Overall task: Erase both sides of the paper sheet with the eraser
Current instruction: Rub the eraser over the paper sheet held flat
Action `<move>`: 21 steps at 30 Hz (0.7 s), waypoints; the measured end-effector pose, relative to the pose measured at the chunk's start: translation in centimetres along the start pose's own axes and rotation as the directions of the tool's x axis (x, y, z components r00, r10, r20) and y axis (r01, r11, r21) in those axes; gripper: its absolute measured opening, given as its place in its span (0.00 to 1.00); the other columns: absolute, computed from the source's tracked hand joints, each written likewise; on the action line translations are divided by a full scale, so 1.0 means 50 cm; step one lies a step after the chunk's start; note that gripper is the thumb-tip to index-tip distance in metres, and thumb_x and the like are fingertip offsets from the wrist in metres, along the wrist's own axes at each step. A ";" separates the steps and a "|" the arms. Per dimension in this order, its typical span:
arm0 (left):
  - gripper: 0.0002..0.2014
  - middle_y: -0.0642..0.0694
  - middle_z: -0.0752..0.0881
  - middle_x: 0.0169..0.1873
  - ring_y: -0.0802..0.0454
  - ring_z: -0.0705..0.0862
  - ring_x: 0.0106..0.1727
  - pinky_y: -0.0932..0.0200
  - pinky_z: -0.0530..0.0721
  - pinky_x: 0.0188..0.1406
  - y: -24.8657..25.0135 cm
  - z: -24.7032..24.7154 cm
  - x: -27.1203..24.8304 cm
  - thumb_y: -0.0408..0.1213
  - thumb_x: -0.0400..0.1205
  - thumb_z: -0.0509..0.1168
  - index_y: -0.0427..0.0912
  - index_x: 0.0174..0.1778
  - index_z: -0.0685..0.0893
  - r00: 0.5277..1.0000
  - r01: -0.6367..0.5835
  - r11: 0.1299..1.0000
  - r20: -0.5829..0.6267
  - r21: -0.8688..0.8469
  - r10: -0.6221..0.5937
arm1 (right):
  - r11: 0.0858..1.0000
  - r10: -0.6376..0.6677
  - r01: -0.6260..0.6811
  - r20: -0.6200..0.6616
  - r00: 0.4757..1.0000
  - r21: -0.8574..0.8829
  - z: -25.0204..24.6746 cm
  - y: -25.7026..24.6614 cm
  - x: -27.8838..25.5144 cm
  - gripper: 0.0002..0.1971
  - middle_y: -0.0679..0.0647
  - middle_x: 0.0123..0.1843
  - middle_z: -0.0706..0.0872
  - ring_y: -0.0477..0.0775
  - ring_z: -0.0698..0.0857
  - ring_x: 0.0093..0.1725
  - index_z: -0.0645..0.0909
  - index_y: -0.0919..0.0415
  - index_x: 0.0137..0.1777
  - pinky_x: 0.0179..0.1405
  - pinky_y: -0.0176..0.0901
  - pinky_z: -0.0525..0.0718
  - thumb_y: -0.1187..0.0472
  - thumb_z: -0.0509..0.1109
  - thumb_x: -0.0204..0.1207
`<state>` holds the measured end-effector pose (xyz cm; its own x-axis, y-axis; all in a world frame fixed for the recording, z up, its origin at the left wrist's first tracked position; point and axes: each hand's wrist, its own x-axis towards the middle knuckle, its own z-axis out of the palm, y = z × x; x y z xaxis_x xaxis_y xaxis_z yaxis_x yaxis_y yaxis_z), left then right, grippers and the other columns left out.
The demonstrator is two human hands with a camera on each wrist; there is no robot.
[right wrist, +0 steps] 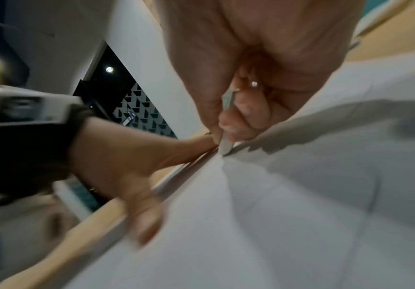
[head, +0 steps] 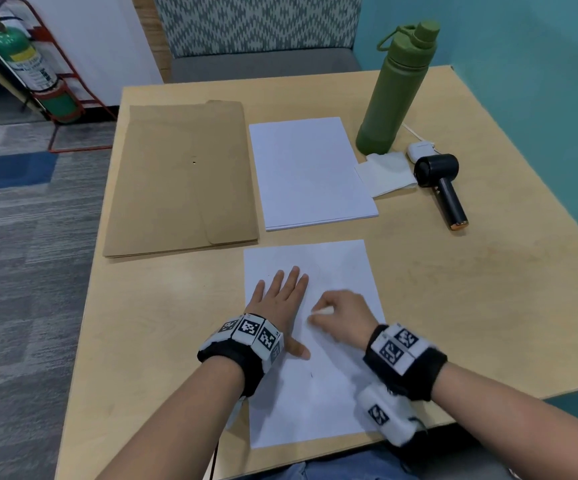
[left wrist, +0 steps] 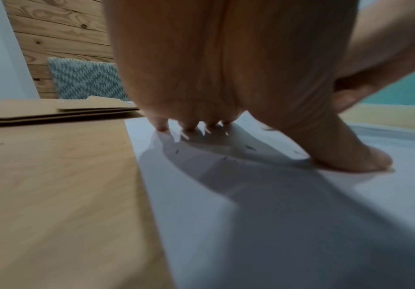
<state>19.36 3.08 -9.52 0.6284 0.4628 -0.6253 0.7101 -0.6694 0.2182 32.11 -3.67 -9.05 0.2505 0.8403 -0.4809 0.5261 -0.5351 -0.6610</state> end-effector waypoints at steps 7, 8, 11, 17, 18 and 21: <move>0.63 0.49 0.26 0.79 0.46 0.30 0.81 0.43 0.33 0.78 0.000 0.000 0.000 0.59 0.70 0.73 0.46 0.80 0.28 1.000 0.004 1.000 0.006 0.008 -0.004 | 0.997 0.037 -0.029 -0.110 0.993 0.072 0.003 0.001 0.008 0.10 0.48 0.31 0.79 0.49 0.78 0.31 0.74 0.54 0.29 0.36 0.38 0.74 0.63 0.71 0.68; 0.63 0.49 0.26 0.80 0.46 0.30 0.81 0.43 0.33 0.78 0.000 0.000 0.001 0.60 0.70 0.73 0.46 0.80 0.28 1.000 0.005 1.000 0.006 0.010 -0.005 | 0.998 0.028 -0.025 -0.040 0.999 0.060 0.019 0.003 -0.009 0.11 0.50 0.33 0.80 0.46 0.76 0.29 0.73 0.54 0.29 0.32 0.37 0.72 0.63 0.71 0.68; 0.63 0.49 0.27 0.80 0.46 0.30 0.81 0.43 0.34 0.78 -0.002 0.002 0.002 0.60 0.69 0.73 0.46 0.80 0.28 1.000 -0.001 1.000 -0.001 0.002 0.001 | 0.997 0.044 -0.043 -0.003 0.999 0.061 0.008 0.007 -0.001 0.11 0.51 0.32 0.81 0.44 0.76 0.27 0.74 0.51 0.29 0.28 0.36 0.73 0.61 0.71 0.67; 0.63 0.49 0.27 0.80 0.46 0.30 0.81 0.44 0.33 0.78 -0.002 0.003 0.001 0.59 0.69 0.73 0.46 0.80 0.28 1.000 0.002 1.000 -0.004 0.003 -0.002 | 0.992 0.083 -0.066 -0.163 0.983 0.111 -0.005 0.002 0.020 0.09 0.51 0.34 0.83 0.53 0.82 0.38 0.75 0.56 0.30 0.39 0.39 0.77 0.63 0.70 0.68; 0.63 0.49 0.27 0.80 0.46 0.30 0.81 0.44 0.33 0.78 -0.002 0.003 0.002 0.59 0.69 0.73 0.46 0.80 0.28 1.000 0.002 1.000 -0.003 0.004 -0.002 | 0.993 0.075 -0.065 -0.093 0.993 0.101 0.012 -0.003 0.001 0.10 0.50 0.33 0.81 0.53 0.81 0.38 0.74 0.56 0.29 0.37 0.39 0.76 0.63 0.70 0.68; 0.63 0.49 0.27 0.80 0.46 0.30 0.81 0.44 0.33 0.79 -0.002 0.003 0.003 0.59 0.70 0.73 0.46 0.80 0.28 1.000 -0.002 1.000 0.003 0.003 0.002 | 0.995 0.071 -0.069 -0.018 0.997 0.071 0.011 -0.003 -0.004 0.07 0.49 0.31 0.80 0.49 0.78 0.32 0.76 0.56 0.31 0.31 0.38 0.74 0.62 0.70 0.69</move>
<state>19.34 3.14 -9.74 0.6292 0.4597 -0.6267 0.7076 -0.6724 0.2171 31.53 -3.84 -9.18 0.3018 0.8018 -0.5158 0.4488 -0.5968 -0.6652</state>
